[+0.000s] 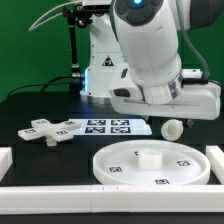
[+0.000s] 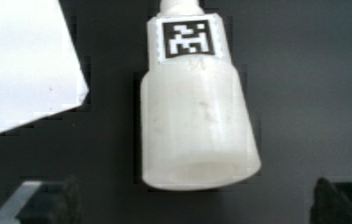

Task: Assemble round table

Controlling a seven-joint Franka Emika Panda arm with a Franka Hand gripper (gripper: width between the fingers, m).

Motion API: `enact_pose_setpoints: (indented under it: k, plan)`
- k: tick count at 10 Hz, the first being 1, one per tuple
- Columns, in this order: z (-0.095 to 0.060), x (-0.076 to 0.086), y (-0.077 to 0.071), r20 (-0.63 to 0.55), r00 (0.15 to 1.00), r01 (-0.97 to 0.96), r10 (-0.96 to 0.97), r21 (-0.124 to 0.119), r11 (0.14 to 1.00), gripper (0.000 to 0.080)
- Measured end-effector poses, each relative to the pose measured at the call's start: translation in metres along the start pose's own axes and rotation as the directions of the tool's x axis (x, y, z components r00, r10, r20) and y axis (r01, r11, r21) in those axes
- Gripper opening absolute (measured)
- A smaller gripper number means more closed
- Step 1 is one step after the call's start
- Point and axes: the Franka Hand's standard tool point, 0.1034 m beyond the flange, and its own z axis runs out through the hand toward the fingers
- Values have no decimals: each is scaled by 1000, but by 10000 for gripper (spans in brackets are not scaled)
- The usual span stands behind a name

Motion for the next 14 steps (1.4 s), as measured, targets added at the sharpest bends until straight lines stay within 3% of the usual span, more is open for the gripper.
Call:
enact_pose_setpoints:
  k: [5, 8, 14]
  plan:
    - [17, 0, 6, 280, 960, 26, -18, -27, 999, 649]
    - [20, 2, -4, 266, 963, 42, -32, -31, 999, 649]
    - [35, 7, -2, 233, 972, 38, -29, -35, 999, 649]
